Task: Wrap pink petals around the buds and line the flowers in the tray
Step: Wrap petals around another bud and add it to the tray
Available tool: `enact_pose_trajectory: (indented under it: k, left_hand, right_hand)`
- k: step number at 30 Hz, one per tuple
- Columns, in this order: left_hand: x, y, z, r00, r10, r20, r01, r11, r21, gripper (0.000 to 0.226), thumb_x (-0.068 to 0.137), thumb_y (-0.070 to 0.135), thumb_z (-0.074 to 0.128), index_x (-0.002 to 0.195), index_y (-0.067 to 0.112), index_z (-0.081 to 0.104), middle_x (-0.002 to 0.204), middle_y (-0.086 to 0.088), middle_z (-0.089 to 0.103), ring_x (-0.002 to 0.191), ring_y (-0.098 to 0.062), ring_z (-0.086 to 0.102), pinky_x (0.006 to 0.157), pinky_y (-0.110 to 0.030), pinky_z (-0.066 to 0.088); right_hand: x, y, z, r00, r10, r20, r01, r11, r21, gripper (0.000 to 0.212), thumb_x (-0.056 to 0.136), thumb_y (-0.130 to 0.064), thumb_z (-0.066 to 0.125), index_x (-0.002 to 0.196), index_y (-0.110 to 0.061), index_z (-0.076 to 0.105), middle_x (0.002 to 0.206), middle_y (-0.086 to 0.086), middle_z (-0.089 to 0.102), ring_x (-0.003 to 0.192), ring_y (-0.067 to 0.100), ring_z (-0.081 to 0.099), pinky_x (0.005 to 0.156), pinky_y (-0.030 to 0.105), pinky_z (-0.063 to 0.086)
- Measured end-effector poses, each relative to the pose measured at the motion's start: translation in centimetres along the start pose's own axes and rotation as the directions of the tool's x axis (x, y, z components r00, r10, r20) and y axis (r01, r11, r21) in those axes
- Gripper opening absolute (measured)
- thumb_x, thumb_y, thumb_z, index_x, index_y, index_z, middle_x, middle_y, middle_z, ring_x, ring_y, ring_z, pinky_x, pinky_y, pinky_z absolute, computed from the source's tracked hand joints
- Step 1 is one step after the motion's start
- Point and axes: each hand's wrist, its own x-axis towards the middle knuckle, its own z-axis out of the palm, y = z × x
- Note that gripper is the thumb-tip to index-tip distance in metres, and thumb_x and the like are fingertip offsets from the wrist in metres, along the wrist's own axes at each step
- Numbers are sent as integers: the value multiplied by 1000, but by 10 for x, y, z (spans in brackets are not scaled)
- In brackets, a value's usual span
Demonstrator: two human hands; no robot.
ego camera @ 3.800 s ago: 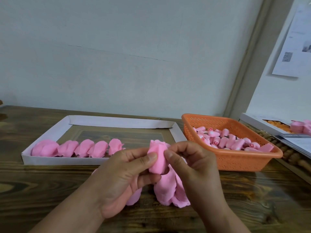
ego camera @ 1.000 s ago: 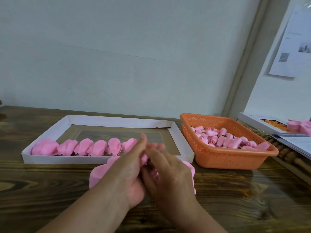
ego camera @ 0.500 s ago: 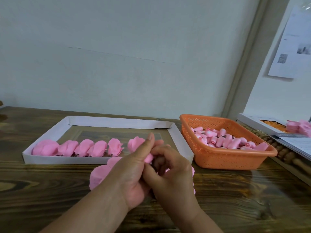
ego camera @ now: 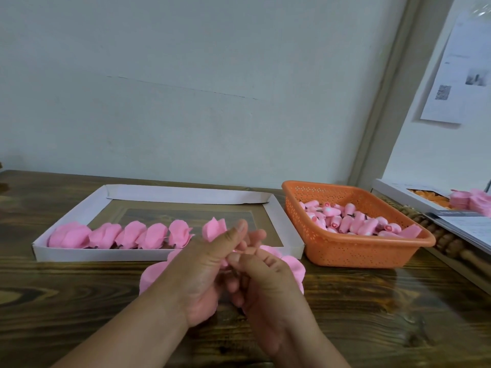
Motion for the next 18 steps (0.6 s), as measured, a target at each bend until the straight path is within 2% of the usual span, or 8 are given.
enact_pose_trajectory:
  k: [3,4,6,8,9,11,14,18]
  left_hand:
    - [-1,0,1,999,7,-46,-3,996,86,41,61,47,67,63,7,70,93,-9,74,39,-18,48,40,-22,38]
    - [-1,0,0,998,28,-58,-22,995,93,36,64,46,65,60,10,71,90,-11,74,44,-20,54,41,-25,42]
    - [1,1,-6,990,93,-105,-79,988,132,32,67,42,64,62,11,68,92,-12,75,68,-24,69,62,-34,54]
    - [4,3,-14,976,148,-163,-118,977,179,33,68,41,63,69,8,64,90,-12,75,85,-22,73,82,-39,52]
    - [5,3,-16,970,166,-176,-134,975,179,34,69,39,62,72,6,61,89,-13,75,87,-23,73,83,-38,53]
    - [7,2,-17,966,186,-179,-158,974,162,34,71,37,61,74,3,60,83,-15,74,82,-25,73,73,-34,59]
    - [6,0,-12,962,197,-188,-166,972,170,33,76,35,60,72,2,63,68,-12,70,67,-22,71,60,-28,59]
    - [8,-2,-11,956,178,-231,-121,963,240,41,91,33,54,60,6,56,51,-6,58,49,-16,61,53,-29,54]
  right_hand:
    - [-6,-3,-2,998,35,47,-32,997,-69,13,73,-11,69,60,-13,69,54,8,59,42,10,46,40,18,32]
    - [-7,-8,-5,998,36,46,-29,989,-143,16,78,-6,69,63,-11,70,57,11,62,39,10,48,37,16,34]
    - [-5,-24,-19,1000,-19,-7,15,924,-382,14,80,-1,68,67,-7,71,63,13,67,44,11,54,40,16,42]
    - [5,-45,-41,975,-194,-109,82,770,-633,10,80,-2,69,72,-9,71,63,7,69,49,7,57,45,15,44]
    - [11,-54,-53,952,-269,-148,93,711,-697,11,80,-1,69,73,-9,70,61,6,68,47,4,56,44,14,43]
    - [21,-66,-72,928,-326,-178,69,622,-780,14,79,3,67,72,-9,69,58,5,65,44,1,52,44,14,42]
    - [33,-65,-89,950,-278,-141,-6,436,-900,11,79,0,66,76,-9,70,65,0,65,54,6,56,53,21,49]
    - [49,-57,-92,975,-224,-1,38,170,-985,17,85,-3,57,90,-10,72,85,-4,69,74,4,61,62,11,46]
